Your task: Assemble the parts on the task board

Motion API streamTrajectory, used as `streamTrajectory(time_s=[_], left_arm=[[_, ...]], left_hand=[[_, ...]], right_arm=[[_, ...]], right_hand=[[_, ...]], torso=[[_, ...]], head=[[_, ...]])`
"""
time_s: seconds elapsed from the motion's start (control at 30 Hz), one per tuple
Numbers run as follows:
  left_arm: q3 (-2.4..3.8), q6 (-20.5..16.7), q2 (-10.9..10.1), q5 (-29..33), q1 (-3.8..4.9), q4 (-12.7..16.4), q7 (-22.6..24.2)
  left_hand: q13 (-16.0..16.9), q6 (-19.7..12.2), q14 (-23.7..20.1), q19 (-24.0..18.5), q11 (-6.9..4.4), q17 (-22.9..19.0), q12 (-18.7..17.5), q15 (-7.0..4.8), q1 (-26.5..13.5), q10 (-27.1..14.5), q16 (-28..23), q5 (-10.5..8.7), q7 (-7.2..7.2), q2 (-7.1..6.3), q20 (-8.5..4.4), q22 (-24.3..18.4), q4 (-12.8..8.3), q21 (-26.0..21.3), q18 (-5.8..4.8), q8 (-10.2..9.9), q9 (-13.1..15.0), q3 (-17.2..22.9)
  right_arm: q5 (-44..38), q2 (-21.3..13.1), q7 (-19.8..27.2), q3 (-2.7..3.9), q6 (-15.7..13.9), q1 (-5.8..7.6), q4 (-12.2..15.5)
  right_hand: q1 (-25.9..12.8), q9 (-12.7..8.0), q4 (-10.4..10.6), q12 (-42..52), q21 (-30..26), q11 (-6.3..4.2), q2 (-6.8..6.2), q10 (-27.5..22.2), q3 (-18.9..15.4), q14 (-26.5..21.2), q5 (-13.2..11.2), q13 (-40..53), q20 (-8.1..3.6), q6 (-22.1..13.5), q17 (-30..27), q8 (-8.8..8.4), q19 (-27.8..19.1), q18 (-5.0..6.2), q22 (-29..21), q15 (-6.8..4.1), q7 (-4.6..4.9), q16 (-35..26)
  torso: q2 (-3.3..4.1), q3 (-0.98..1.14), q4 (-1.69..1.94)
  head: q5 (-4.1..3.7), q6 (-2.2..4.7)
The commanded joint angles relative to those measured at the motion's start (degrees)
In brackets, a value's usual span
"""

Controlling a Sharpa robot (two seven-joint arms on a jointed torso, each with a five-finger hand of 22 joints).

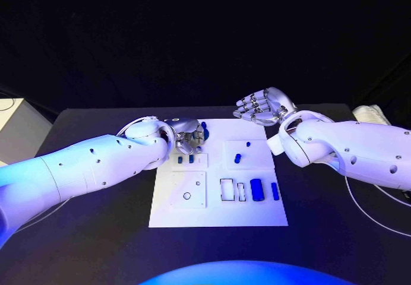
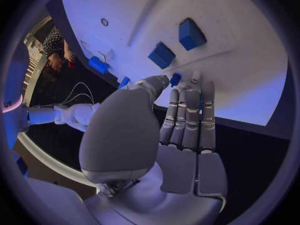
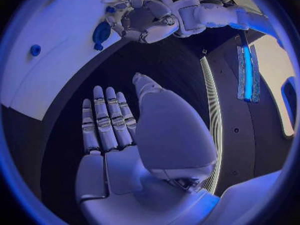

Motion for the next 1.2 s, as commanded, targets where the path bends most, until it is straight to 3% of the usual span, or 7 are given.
streamTrajectory(time_s=[0.03, 0.1, 0.23, 1.03, 1.2], left_arm=[[-0.02, 1.38, 0.37, -0.28, 0.00, -0.23, -0.22], [-0.05, 1.58, 0.53, -0.07, -0.01, -0.46, -0.45], [-0.10, 2.13, 0.79, 0.22, -0.04, -0.91, -1.01], [-0.40, 4.23, 1.36, 1.79, -0.19, -1.73, -1.55], [-0.48, 4.51, 1.46, 1.96, -0.24, -1.72, -1.16]], left_hand=[[-0.14, 0.68, 0.76, -0.14, 0.03, 0.71, -0.27, -0.07, 0.63, 0.66, 0.63, -0.01, 0.03, -0.01, -0.46, 0.13, 0.03, 0.25, 0.84, -0.31, -0.17, 0.44], [-0.52, 1.47, 3.48, 0.58, -0.20, 3.65, -0.62, -0.30, 0.55, 1.65, 2.95, -0.08, -0.18, -0.03, -0.63, 1.12, 0.01, 1.16, 0.69, -0.85, -0.56, 1.00], [-0.81, 1.89, 4.93, 1.52, -0.30, 5.08, -0.99, -0.38, 0.09, 2.16, 4.30, -0.25, -0.26, -0.24, -0.71, 2.28, 0.16, 2.08, 0.47, -1.32, -0.84, 1.09], [-1.16, 2.29, 6.85, 2.16, -0.40, 7.46, -1.44, -0.43, 0.20, 2.80, 6.45, -0.58, -0.32, -0.18, -0.69, 3.47, -0.17, 3.08, 0.25, -2.07, -1.22, 1.30], [-1.36, 3.96, 7.03, 2.05, -0.70, 7.61, -1.66, -0.64, 0.60, 3.72, 7.32, -0.64, -0.81, 0.23, -0.80, 3.92, -0.73, 3.52, 0.26, -1.81, -1.08, 1.64]], right_arm=[[-0.81, 0.00, -0.07, 0.02, 1.24, -0.02, 0.05], [-0.82, 0.01, -0.15, 0.02, 1.41, -0.02, 0.05], [-0.83, -0.01, -0.31, 0.02, 1.68, -0.02, 0.03], [-1.08, -0.07, -0.45, 0.02, 2.09, -0.02, 0.11], [-1.10, -0.03, -0.45, 0.02, 2.18, -0.02, 0.11]], right_hand=[[0.11, -0.05, 0.09, -0.22, -0.34, -0.12, -0.17, 0.24, 0.42, -0.11, 0.20, -0.05, 0.03, 0.40, -0.08, -0.34, -0.67, 0.31, -0.10, 0.24, 0.22, 0.14], [0.11, -0.05, 0.09, -0.22, -0.34, -0.12, -0.17, 0.24, 0.42, -0.11, 0.20, -0.05, 0.03, 0.40, -0.08, -0.34, -0.67, 0.31, -0.10, 0.24, 0.22, 0.14], [0.11, -0.06, 0.07, -0.22, -0.47, -0.12, -0.17, 0.25, 0.51, -0.12, 0.36, -0.05, 0.04, 0.41, -0.09, -0.35, -1.06, 0.31, -0.18, 0.25, 0.23, 0.14], [0.08, -0.07, 0.06, -0.21, -0.69, -0.12, -0.17, 0.29, 0.61, -0.15, 0.47, -0.05, 0.05, 0.44, -0.10, -0.35, -1.83, 0.29, -0.31, 0.26, 0.23, 0.13], [0.06, -0.07, 0.06, -0.20, -0.74, -0.12, -0.16, 0.30, 0.63, -0.15, 0.49, -0.05, 0.05, 0.46, -0.10, -0.34, -2.01, 0.28, -0.34, 0.27, 0.23, 0.13]], torso=[[0.02, -0.01, 0.00], [-0.01, -0.03, 0.04], [-0.06, -0.01, 0.05], [-0.10, -0.07, 0.18], [-0.09, -0.08, 0.08]], head=[[-0.06, -0.11], [-0.10, -0.20], [-0.14, -0.31], [-0.16, -0.43], [-0.08, -0.41]])
